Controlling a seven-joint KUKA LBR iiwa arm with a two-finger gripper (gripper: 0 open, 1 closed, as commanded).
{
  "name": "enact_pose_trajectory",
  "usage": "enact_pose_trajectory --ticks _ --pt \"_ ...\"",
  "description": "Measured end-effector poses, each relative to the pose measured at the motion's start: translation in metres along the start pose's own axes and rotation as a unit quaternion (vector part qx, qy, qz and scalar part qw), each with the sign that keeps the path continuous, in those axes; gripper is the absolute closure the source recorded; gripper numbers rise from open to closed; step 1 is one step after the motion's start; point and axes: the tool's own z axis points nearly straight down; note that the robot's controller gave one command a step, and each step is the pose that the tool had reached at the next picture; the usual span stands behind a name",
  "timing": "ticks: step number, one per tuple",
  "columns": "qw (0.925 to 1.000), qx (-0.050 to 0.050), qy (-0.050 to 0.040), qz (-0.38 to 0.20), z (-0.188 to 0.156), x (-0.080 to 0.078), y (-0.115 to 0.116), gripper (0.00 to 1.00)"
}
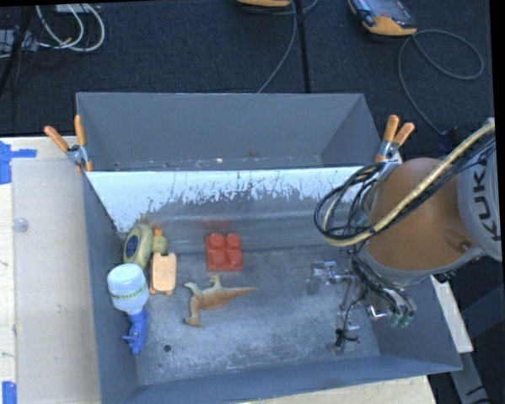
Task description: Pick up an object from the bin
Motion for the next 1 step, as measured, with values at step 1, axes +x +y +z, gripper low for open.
enact_pose_trajectory --ticks 1 --pt "1.0 0.0 0.0036 -0.001 0.0234 -0.0238 0.0474 0.0"
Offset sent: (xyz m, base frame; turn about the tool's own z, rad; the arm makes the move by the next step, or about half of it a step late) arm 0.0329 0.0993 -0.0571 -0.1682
